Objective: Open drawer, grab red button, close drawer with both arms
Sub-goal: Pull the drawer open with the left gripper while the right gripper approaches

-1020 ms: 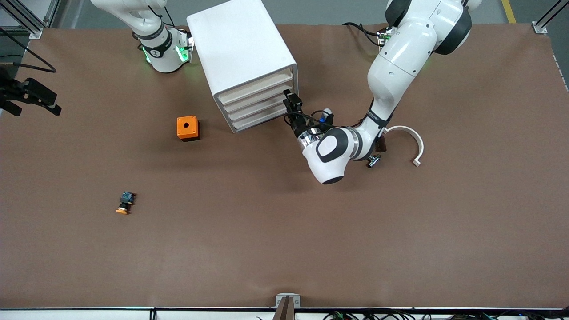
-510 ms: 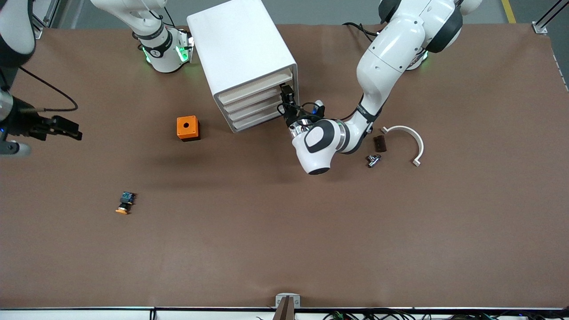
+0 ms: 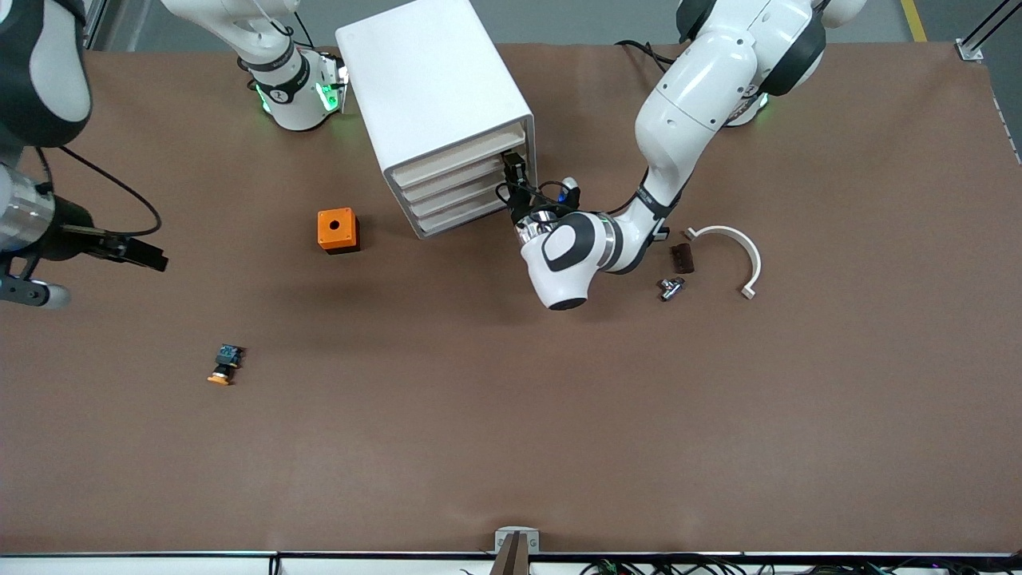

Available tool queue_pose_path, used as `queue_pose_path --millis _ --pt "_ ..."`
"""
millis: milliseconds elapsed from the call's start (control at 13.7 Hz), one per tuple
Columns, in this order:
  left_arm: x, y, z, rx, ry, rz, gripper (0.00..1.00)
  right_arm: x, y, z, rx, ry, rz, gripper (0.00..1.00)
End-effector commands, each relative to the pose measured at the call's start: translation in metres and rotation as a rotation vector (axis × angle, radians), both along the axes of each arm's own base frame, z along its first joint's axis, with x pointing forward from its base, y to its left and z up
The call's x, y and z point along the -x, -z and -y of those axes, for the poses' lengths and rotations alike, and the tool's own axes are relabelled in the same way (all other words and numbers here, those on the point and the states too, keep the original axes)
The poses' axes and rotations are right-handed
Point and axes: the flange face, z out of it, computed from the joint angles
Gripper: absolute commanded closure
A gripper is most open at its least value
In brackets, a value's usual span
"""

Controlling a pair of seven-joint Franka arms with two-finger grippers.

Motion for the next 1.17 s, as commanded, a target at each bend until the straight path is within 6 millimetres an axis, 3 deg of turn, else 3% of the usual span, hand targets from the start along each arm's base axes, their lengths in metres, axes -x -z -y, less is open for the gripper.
queue_pose_path --millis 0,291,656,874,1093 --pt "-0.005 0.000 -0.002 -0.039 -0.020 -0.025 0.92 0.006 -0.010 -0.050 -0.028 0.209 -0.021 0.00" --pt "-0.017 0.000 -0.009 -0.051 -0.044 -0.022 0.95 0.029 -0.009 -0.183 0.012 0.366 0.006 0.00" --pt "-0.045 0.002 -0.034 -0.057 -0.105 -0.018 0.94 0.068 0.036 -0.309 0.046 0.518 0.019 0.00" --pt "-0.076 0.009 -0.061 -0.081 -0.193 0.018 0.93 0.086 0.063 -0.364 0.073 0.556 0.054 0.00" --pt "-0.100 0.004 -0.078 -0.070 -0.260 0.032 0.92 0.100 0.083 -0.392 0.088 0.546 0.049 0.00"
